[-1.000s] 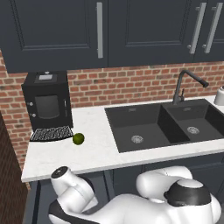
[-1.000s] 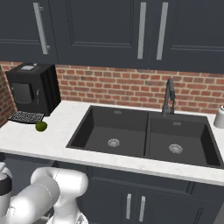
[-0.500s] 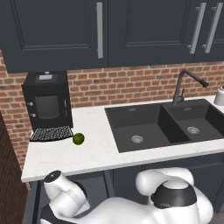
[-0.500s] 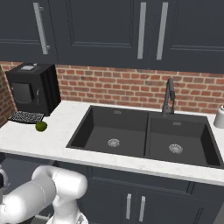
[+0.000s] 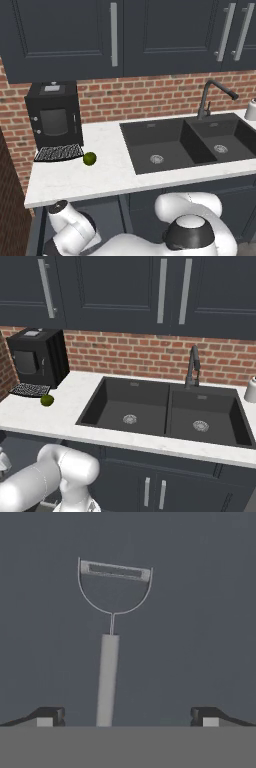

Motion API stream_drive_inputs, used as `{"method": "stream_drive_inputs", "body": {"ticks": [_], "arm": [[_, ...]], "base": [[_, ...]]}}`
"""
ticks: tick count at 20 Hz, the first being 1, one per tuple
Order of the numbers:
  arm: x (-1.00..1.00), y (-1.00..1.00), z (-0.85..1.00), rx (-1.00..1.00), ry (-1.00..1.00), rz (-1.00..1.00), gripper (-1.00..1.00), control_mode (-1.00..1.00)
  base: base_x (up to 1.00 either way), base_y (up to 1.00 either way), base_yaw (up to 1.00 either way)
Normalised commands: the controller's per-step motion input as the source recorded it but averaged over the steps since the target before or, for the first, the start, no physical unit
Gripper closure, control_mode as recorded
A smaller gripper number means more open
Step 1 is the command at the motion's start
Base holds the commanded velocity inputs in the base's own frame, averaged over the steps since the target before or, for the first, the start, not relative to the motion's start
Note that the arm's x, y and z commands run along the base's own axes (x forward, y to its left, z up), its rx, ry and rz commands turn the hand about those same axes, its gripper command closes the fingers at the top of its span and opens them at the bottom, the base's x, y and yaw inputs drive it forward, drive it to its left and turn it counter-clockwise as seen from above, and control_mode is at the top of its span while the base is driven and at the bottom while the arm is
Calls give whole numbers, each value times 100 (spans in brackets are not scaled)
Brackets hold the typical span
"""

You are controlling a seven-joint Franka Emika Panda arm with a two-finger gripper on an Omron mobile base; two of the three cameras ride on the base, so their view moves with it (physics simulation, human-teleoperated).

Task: Pick the peeler from the drawer and place it on the counter.

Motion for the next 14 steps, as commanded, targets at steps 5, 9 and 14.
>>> {"method": "stream_drive_inputs", "body": {"ticks": [5,9,14], "arm": [[0,0,-47,0,0,0,-100,-100],[3,7,-36,0,0,0,-100,-100],[0,39,-37,0,0,0,-100,-100]], "base": [[0,0,0],[0,0,0],[0,0,0]]}}
